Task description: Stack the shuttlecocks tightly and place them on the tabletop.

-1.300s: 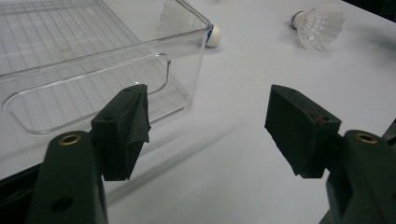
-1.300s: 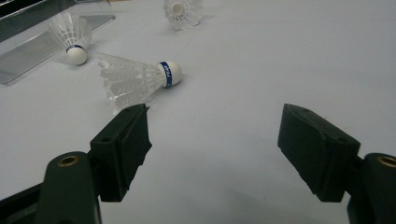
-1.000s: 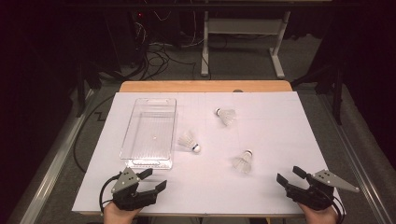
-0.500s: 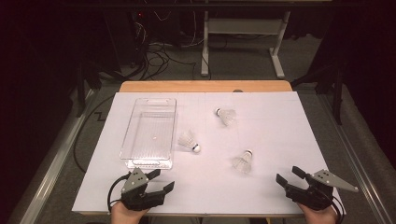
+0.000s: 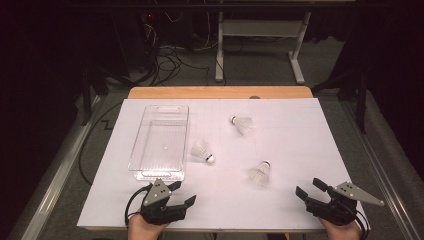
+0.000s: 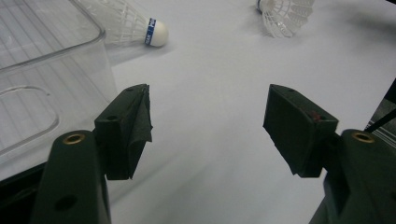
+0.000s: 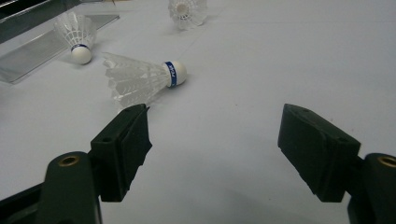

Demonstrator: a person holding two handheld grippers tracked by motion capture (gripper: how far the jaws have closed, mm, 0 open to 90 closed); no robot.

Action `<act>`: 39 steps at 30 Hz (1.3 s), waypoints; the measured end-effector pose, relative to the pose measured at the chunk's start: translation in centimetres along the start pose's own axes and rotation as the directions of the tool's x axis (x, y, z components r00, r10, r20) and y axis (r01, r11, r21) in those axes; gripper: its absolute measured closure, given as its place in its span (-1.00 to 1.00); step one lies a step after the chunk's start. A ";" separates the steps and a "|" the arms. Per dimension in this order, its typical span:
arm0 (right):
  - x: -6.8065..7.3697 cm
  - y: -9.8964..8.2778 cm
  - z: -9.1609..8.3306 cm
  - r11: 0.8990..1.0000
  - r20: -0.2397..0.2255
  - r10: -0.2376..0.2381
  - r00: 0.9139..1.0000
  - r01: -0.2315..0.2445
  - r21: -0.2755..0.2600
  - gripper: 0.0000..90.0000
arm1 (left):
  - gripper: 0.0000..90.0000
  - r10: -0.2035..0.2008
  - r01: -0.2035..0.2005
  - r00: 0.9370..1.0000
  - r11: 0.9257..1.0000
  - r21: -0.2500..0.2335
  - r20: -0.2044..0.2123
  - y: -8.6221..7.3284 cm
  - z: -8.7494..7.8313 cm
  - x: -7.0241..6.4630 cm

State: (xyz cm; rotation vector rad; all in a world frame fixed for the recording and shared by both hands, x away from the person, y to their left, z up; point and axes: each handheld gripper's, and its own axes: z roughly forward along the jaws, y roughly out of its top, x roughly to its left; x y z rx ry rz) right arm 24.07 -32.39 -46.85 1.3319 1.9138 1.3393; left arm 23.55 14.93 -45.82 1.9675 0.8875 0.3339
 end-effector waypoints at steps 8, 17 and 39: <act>0.0 0.0 -0.1 1.000 -0.004 0.005 1.000 -0.005 -0.005 -0.43 | -0.25 0.021 -0.022 1.000 0.999 0.034 0.011 0.8 1.4 -0.9; -0.1 0.0 -0.2 1.000 -0.008 0.005 1.000 -0.005 -0.008 -0.43 | -0.23 0.038 -0.037 0.999 0.997 0.062 -0.021 1.9 2.3 -1.4; 0.0 0.0 -0.2 1.000 -0.010 0.008 1.000 -0.008 -0.007 -0.43 | -0.26 0.020 -0.015 0.999 0.990 0.142 -0.037 5.1 4.6 -1.4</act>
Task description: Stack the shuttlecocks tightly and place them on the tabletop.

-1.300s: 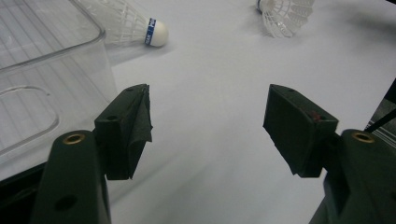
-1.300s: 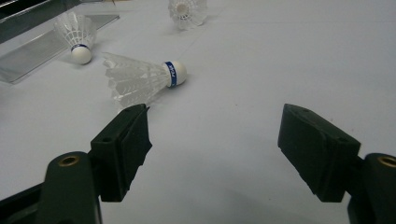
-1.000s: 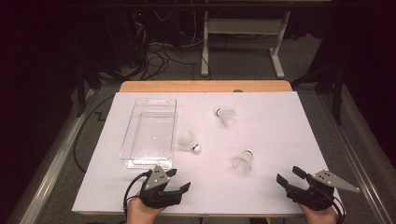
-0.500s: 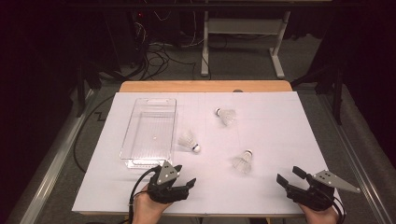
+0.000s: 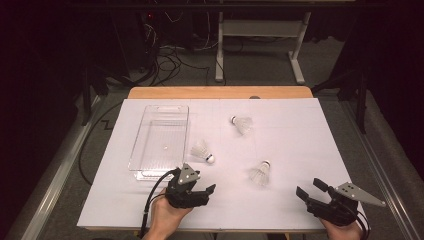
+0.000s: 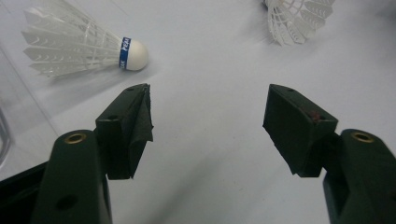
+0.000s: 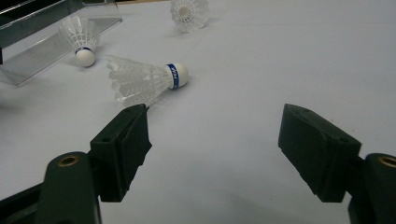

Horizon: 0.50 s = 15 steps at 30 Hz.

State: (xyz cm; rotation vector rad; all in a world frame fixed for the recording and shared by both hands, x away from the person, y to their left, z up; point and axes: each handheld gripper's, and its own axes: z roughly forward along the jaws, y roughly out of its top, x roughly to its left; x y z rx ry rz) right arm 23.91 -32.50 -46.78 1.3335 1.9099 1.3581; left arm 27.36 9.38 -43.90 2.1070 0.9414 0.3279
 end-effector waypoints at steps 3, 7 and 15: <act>0.0 0.0 0.0 1.000 -0.002 -0.002 1.000 0.002 0.000 -0.43 | -0.27 -0.008 0.008 1.000 1.000 0.004 0.000 0.4 0.1 0.1; 0.0 0.0 0.0 1.000 -0.003 -0.003 1.000 0.003 0.002 -0.43 | -0.27 -0.019 0.019 1.000 1.000 0.014 -0.008 1.0 0.2 0.3; 0.0 0.0 0.1 1.000 -0.005 -0.002 1.000 0.002 0.004 -0.43 | -0.22 -0.057 0.055 0.998 0.997 0.047 0.025 2.3 0.5 1.0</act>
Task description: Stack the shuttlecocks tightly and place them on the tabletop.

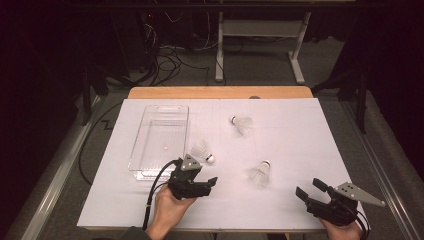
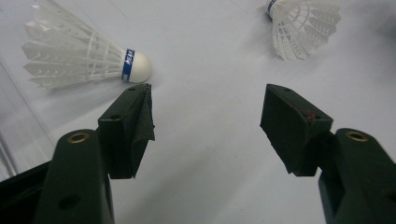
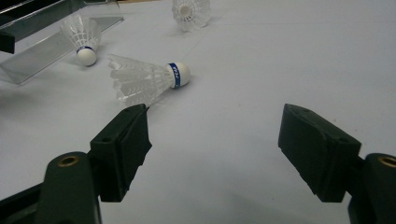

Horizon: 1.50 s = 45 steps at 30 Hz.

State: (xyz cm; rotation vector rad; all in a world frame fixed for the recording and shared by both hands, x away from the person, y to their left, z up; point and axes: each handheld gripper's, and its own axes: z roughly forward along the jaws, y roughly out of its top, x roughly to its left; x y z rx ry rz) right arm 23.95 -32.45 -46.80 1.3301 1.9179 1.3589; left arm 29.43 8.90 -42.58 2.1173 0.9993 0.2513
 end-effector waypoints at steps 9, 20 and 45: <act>0.0 0.0 0.0 1.000 -0.003 0.001 1.000 -0.001 -0.002 -0.43 | -0.23 -0.019 0.020 1.000 0.999 0.039 -0.019 1.3 0.4 0.4; 0.0 0.0 0.0 1.000 -0.004 0.001 1.000 -0.001 -0.001 -0.43 | -0.23 -0.033 0.035 0.999 0.997 0.066 -0.031 2.9 0.5 1.3; 0.0 -0.1 0.5 0.999 0.018 -0.019 1.000 0.019 0.035 -0.41 | -0.22 -0.052 0.059 0.996 0.993 0.102 -0.066 6.0 0.8 3.1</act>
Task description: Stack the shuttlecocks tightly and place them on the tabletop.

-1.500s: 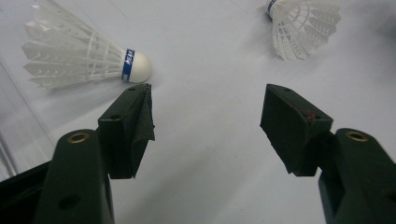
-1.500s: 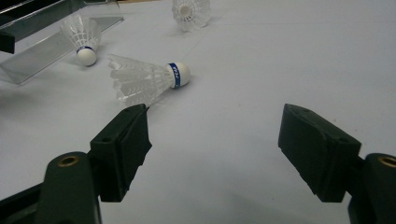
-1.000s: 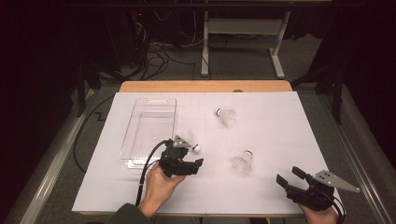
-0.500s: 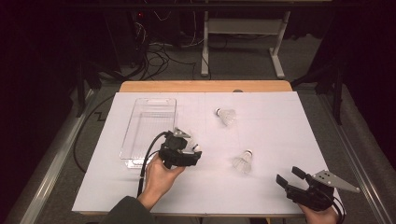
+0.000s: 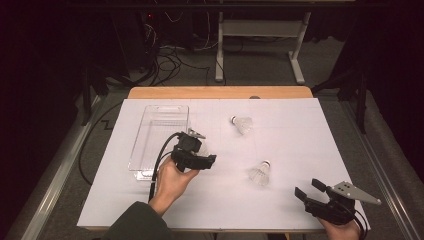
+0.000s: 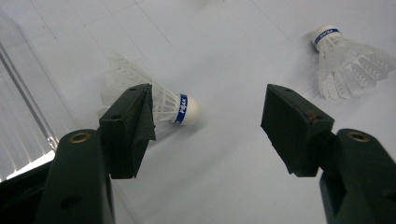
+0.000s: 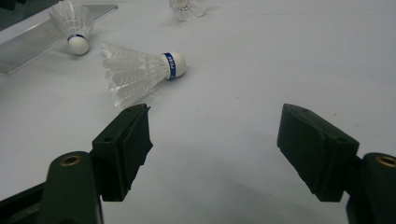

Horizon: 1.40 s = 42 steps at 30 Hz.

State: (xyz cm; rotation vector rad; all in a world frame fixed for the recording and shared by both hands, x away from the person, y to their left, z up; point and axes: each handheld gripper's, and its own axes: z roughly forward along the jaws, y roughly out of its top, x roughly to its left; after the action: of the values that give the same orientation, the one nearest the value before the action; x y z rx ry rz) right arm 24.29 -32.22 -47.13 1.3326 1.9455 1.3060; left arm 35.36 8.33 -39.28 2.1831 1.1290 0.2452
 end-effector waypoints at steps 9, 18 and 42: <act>0.0 0.0 0.2 1.000 -0.006 -0.002 1.000 0.002 0.011 -0.42 | -0.22 -0.017 0.017 1.000 1.000 0.025 -0.009 0.6 0.5 0.8; 0.1 0.0 0.3 1.000 -0.007 -0.003 1.000 0.003 0.012 -0.42 | -0.23 -0.024 0.025 0.999 0.999 0.042 -0.032 1.0 1.1 1.4; 0.1 0.0 0.3 1.000 -0.011 -0.005 1.000 0.005 0.010 -0.42 | -0.23 -0.020 0.025 0.998 0.996 0.087 -0.064 3.9 1.5 2.1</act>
State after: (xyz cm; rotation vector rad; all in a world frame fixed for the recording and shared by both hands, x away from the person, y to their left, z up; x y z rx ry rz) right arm 24.50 -32.02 -47.21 1.3274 1.9646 1.3058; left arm 39.85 7.69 -38.21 2.2524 1.2201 0.2610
